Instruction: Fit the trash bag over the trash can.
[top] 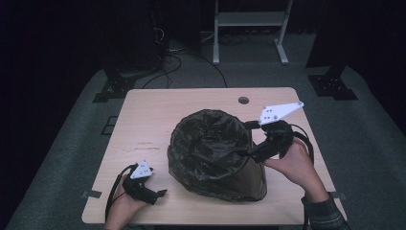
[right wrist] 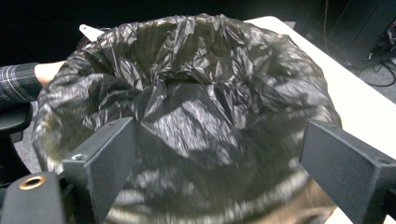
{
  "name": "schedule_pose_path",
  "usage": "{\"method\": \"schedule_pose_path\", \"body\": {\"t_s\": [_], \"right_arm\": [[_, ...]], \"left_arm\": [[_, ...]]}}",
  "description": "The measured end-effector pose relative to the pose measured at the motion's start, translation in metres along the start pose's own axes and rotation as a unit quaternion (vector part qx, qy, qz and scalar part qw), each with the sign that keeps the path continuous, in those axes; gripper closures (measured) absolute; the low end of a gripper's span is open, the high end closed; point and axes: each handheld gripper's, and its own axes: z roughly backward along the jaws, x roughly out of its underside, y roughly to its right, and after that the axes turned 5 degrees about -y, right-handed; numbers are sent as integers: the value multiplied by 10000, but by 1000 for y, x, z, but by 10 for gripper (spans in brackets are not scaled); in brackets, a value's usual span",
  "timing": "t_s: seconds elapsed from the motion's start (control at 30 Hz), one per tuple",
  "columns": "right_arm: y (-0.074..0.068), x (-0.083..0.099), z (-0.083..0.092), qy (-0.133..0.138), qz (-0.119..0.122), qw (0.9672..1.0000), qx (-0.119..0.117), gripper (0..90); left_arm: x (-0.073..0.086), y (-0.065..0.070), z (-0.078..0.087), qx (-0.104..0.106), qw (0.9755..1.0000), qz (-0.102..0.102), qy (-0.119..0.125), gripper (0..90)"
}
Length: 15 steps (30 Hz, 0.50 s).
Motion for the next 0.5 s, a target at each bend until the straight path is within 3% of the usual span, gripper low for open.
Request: {"method": "schedule_pose_path", "body": {"t_s": [0.5], "right_arm": [[4, 54, 18, 285, -249, 9992, 92, 100]], "left_arm": [[0, 0, 0, 1, 10000, 0, -2, 0]]}}
